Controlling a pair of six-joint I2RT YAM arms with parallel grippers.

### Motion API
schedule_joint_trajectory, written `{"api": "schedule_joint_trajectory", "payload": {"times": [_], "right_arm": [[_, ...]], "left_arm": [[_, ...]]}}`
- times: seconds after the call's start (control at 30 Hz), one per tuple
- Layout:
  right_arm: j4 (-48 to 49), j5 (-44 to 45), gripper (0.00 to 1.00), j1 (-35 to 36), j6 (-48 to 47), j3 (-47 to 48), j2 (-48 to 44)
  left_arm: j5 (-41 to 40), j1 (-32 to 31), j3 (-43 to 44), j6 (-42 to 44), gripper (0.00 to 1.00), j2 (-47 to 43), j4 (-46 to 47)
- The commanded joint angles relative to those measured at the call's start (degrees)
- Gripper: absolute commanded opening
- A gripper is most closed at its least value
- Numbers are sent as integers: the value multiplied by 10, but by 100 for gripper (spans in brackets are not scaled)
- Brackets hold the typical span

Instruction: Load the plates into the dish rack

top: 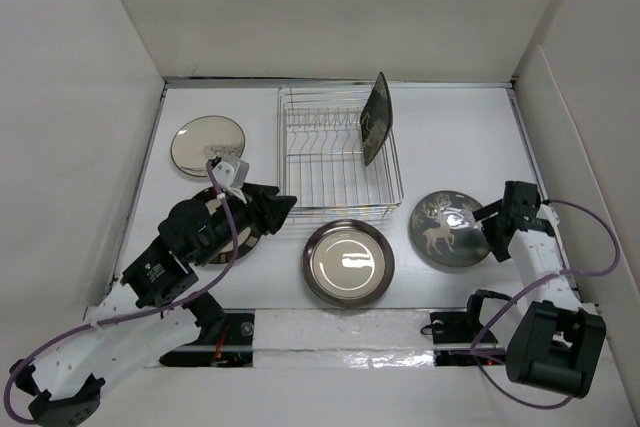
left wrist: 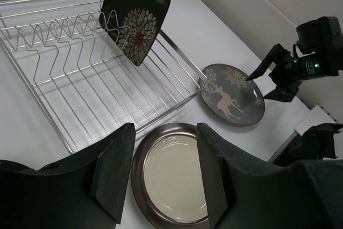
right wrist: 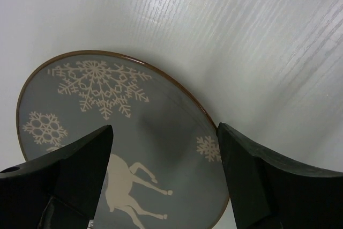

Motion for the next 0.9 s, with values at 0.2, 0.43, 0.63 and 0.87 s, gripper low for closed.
{"api": "schedule_joint_trajectory", "payload": {"times": [0.2, 0.43, 0.63, 0.87], "right_arm": [[-17, -64, 85, 63, 58, -28, 46], [-12, -11, 81, 54, 55, 0, -14], [-5, -43, 81, 40, 45, -28, -39], [33, -79, 69, 32, 26, -44, 14]], "left_arm": [[-15, -15, 2, 5, 47, -16, 21], [-16, -15, 1, 5, 47, -12, 21], [-15, -15, 2, 5, 47, -5, 21], [-13, -15, 1, 5, 47, 1, 20]]}}
